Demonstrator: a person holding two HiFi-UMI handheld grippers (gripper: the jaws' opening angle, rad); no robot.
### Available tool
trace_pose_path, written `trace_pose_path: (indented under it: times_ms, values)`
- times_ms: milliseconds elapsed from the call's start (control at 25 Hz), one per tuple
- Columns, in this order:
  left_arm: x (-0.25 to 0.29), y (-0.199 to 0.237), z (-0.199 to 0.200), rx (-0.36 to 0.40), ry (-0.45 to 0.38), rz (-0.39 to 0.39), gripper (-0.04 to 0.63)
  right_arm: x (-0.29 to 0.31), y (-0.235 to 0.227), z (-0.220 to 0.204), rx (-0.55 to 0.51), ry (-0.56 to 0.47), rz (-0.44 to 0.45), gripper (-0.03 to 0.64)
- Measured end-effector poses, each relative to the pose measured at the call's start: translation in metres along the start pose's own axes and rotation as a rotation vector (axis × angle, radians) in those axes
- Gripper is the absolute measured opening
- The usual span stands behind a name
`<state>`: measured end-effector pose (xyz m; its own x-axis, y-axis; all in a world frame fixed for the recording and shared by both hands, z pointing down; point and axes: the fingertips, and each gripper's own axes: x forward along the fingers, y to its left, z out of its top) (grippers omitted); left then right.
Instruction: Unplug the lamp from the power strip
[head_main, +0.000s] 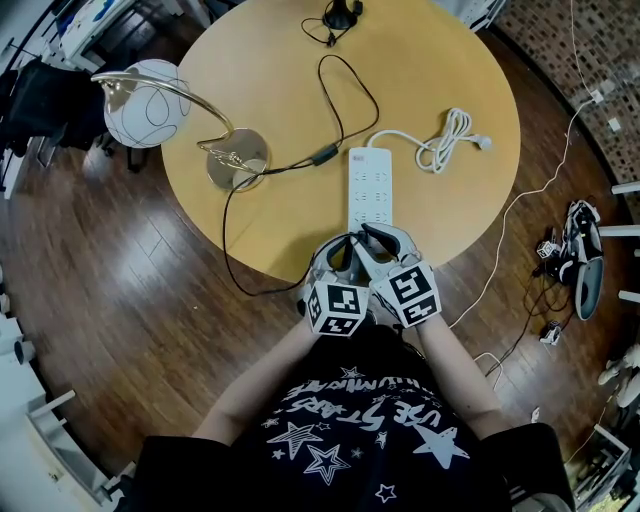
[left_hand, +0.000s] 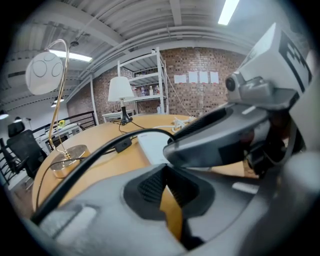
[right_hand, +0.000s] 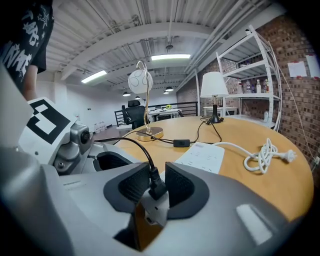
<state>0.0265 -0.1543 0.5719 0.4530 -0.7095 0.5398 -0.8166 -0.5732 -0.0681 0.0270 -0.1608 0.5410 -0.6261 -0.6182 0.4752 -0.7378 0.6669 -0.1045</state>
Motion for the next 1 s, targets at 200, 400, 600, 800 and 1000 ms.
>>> trace_pose_path:
  times_ms: [200,400,600,800,1000]
  values:
    - [0.000,0.001,0.000,-0.006,-0.013,-0.001,0.003,0.002,0.004,0.006,-0.019,-0.019,0.005,0.091]
    - [-0.001,0.001,0.000,-0.010,-0.026,-0.009,0.003,0.003,0.008,0.010,-0.045,-0.037,0.013,0.061]
    - [-0.002,0.001,0.000,-0.002,-0.030,-0.008,0.003,0.001,0.010,0.011,-0.105,-0.042,0.002,0.052]
    - [-0.002,0.001,0.000,-0.032,-0.024,-0.015,0.003,-0.002,0.010,0.012,-0.117,-0.069,-0.008,0.051]
    - [-0.003,0.003,0.000,-0.057,-0.032,-0.023,0.003,-0.003,0.011,0.014,-0.114,-0.093,0.004,0.051]
